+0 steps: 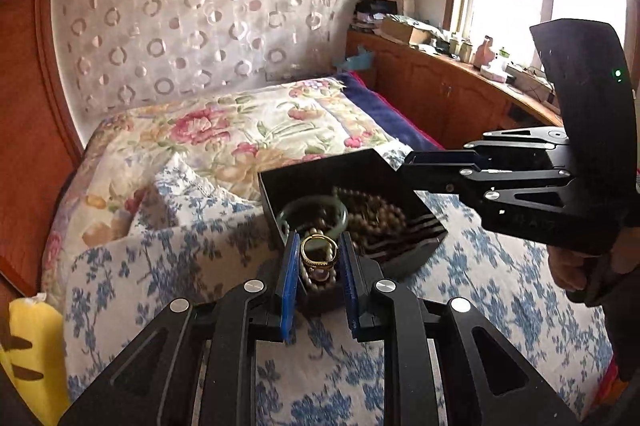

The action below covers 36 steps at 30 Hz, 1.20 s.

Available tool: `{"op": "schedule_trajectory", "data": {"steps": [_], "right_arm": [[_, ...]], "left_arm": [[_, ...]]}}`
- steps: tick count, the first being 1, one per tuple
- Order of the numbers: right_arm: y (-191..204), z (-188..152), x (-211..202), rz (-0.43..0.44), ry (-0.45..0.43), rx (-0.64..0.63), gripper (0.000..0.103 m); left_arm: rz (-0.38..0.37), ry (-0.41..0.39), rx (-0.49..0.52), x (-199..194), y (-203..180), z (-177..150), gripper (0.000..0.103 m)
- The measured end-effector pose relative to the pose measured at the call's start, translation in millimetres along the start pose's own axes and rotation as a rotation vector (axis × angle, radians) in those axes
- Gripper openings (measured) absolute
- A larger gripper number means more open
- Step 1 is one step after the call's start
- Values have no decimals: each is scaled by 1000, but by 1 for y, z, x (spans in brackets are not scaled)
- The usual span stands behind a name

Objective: Organize jewelry
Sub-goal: 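Lower the gold ring and flower earring into the black box and open both tools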

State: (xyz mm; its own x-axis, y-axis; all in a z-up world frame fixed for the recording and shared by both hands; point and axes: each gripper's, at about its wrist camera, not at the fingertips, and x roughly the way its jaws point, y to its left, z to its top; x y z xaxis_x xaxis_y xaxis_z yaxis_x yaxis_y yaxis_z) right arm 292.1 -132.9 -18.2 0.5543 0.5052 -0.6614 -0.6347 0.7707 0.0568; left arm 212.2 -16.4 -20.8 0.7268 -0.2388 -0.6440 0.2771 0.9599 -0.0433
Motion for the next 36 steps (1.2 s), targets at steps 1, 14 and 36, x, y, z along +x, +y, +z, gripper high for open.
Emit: {"op": "schedule_trajectory", "data": {"steps": [1, 14, 36], "right_arm": [[-1, 1, 2, -5, 1, 2, 17], [-17, -6, -9, -42, -17, 51, 42], [20, -79, -110, -184, -194, 163, 100]], "left_arm": [[1, 0, -2, 3, 1, 2, 18], [21, 7, -36, 31, 6, 20, 19], [213, -94, -78, -70, -27, -27, 95]]}}
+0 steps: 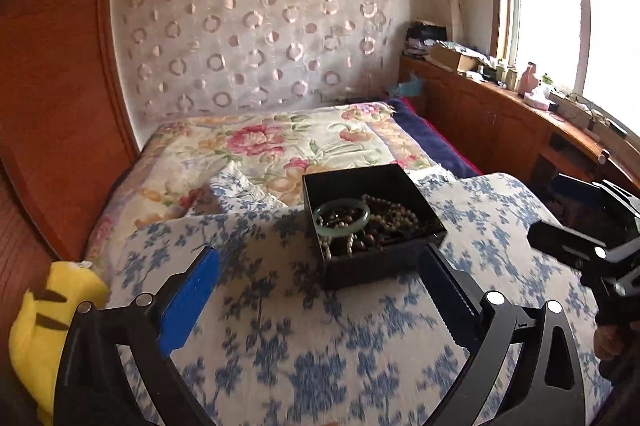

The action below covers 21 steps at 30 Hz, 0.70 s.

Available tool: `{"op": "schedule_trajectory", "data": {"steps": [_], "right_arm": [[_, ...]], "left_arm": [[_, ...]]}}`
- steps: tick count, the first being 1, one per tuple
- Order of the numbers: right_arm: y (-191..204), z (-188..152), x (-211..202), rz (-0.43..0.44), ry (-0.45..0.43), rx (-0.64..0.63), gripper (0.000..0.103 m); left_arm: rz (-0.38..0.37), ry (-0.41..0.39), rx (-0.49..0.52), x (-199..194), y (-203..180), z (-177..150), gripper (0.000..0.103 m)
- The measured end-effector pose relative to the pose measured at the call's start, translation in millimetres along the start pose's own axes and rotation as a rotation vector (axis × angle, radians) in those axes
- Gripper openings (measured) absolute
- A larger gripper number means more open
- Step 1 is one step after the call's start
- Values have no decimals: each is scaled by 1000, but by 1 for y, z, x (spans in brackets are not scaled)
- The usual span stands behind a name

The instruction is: Organize jewelry

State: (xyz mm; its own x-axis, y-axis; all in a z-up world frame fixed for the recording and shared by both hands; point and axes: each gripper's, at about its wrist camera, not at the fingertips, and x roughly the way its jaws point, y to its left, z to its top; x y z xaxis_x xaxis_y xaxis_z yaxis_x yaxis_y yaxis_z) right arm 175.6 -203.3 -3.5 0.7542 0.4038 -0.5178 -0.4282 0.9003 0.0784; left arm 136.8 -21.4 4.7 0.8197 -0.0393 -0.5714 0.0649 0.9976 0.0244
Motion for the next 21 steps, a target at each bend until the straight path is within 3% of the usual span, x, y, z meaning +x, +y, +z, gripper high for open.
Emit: {"op": "schedule_trajectory", "data": {"steps": [10, 21], "right_arm": [[10, -23, -45, -59, -61, 43, 100], [16, -37, -75, -91, -117, 53, 100]], "left_arm": [[14, -70, -16, -62, -2, -23, 95], [36, -107, -40, -84, 2, -33, 95]]}}
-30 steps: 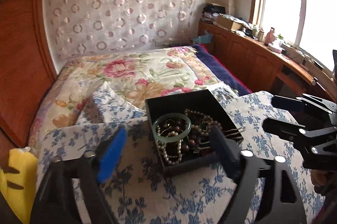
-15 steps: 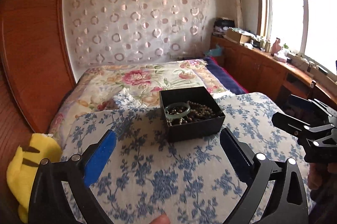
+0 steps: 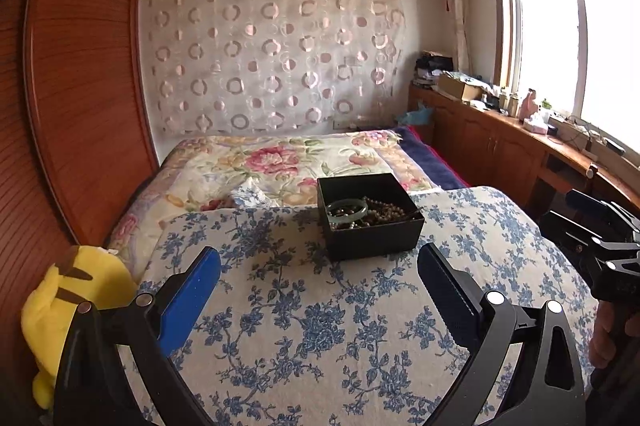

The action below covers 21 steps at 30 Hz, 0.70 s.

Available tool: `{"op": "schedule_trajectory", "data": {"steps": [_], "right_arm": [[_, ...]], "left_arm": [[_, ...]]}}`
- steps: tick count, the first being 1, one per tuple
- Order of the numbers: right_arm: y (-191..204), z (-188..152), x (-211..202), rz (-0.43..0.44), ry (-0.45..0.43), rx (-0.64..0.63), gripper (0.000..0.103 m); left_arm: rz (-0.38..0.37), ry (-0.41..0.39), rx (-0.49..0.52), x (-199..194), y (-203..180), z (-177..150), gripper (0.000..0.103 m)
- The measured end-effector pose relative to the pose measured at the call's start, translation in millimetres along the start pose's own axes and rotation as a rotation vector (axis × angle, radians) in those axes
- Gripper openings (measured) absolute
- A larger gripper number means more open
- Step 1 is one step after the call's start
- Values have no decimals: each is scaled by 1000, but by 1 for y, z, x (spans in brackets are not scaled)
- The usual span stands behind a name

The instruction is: Organize jewelry

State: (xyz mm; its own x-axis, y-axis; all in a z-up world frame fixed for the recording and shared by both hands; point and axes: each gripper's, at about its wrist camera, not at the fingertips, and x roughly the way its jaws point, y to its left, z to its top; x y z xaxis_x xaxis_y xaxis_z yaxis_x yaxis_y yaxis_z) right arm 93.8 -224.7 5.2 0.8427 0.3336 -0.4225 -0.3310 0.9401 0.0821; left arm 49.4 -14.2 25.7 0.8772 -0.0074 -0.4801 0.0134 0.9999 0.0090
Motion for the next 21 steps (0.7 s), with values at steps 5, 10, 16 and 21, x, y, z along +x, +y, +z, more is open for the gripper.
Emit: {"op": "schedule_trajectory", "data": {"steps": [5, 10, 16, 21], "right_arm": [[0, 0, -4, -6, -5, 3, 100], [-1, 0, -6, -6, -6, 3, 100], [-1, 0, -6, -6, -7, 4, 100], [0, -1, -6, -6, -5, 3, 100]], "left_arm": [[5, -4, 16, -4, 0, 1, 95], [2, -8, 16, -7, -3, 3, 95], [0, -10, 16, -9, -4, 3, 95], [0, -10, 14, -9, -4, 4, 95]]}}
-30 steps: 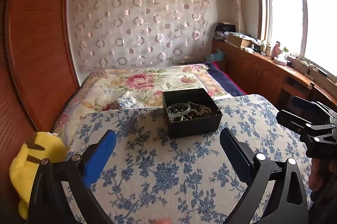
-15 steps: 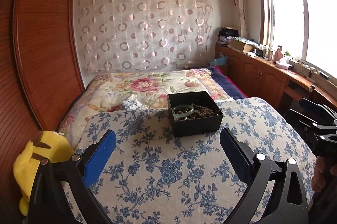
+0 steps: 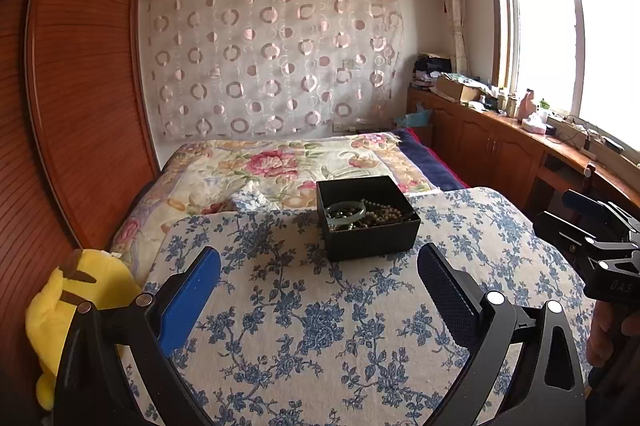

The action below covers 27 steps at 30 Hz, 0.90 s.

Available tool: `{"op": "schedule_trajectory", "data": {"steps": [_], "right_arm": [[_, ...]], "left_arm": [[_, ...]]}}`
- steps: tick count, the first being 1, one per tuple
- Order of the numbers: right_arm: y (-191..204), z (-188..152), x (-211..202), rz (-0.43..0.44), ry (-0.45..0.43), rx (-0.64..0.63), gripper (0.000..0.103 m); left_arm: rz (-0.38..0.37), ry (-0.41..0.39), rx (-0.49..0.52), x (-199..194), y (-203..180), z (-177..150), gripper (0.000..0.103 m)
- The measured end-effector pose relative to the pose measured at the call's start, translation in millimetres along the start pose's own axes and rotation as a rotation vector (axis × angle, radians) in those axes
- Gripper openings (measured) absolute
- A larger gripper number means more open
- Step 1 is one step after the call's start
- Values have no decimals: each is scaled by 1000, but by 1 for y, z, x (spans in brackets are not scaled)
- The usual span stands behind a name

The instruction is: Organize jewelry

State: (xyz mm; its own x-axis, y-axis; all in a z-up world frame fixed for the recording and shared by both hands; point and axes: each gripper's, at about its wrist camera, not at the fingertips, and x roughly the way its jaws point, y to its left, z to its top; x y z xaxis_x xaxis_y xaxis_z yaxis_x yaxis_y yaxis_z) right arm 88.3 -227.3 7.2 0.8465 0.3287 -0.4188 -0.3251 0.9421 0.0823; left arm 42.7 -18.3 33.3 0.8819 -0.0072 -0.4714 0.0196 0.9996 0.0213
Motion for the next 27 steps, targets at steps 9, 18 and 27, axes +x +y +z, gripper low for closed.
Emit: {"op": "schedule_trajectory", "data": {"steps": [9, 18, 27], "right_arm": [[2, 0, -2, -4, 4, 2, 100], [2, 0, -2, -4, 2, 1, 100], [1, -1, -4, -3, -1, 6, 100]], "left_arm": [[0, 0, -1, 0, 0, 0, 95], [-6, -13, 0, -6, -6, 3, 95], [-8, -14, 0, -7, -6, 3, 95]]}}
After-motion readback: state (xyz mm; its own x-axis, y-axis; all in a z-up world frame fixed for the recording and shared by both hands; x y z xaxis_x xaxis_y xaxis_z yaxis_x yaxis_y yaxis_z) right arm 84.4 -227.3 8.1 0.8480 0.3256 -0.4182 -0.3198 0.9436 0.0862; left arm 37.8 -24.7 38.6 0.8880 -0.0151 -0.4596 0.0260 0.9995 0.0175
